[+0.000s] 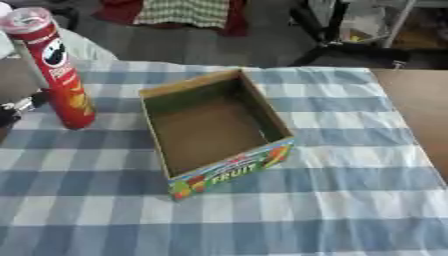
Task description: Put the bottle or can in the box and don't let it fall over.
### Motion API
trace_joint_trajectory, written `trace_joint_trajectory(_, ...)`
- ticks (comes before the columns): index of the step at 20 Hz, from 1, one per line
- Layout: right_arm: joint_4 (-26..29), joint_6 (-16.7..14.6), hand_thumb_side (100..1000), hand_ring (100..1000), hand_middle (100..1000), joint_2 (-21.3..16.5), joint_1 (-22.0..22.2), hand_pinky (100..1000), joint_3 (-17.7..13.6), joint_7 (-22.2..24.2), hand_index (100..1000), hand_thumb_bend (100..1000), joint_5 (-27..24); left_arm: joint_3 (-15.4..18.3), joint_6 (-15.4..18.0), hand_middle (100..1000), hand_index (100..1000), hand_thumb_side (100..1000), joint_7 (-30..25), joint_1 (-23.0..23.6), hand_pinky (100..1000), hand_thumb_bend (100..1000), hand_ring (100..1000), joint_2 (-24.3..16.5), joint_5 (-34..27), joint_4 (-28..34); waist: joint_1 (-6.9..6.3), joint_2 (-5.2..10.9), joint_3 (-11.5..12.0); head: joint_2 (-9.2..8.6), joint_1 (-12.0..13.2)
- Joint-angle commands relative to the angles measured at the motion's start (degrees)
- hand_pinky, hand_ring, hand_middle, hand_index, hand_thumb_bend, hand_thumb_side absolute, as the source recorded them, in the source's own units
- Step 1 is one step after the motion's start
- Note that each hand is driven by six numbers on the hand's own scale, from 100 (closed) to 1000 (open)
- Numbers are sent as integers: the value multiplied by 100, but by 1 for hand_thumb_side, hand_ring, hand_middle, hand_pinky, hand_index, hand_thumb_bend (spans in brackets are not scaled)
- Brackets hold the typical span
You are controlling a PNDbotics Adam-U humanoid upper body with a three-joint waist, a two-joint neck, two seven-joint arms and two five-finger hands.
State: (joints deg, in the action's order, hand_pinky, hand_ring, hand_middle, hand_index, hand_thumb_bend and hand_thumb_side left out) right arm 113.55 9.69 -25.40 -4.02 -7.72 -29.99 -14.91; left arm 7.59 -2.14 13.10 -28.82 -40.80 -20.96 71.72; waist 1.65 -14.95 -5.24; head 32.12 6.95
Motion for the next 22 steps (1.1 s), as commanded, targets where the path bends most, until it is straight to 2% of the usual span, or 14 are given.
trace_joint_trajectory(1, 104, 16, 839, 1000, 901, -116, -45, 867, -26, -5, 777, 100, -15, -27, -5, 844, 843, 161, -106, -170, 1000, 936, 1000, -222, -36, 33, -22, 64, -13, -79, 36)
trace_joint_trajectory(16, 104, 30, 839, 1000, 902, -110, -82, 867, 7, 31, 778, 100, -24, -240, -117, 847, 841, 167, -509, -674, 1000, 927, 1000, -149, -320, -153, -12, 25, -75, -295, 345)
trace_joint_trajectory(22, 104, 45, 844, 1000, 902, -96, -103, 868, 20, 46, 778, 100, -30, -285, -56, 830, 818, 166, -529, -884, 1000, 932, 1000, -76, -358, -287, 4, -21, -136, -312, 378)
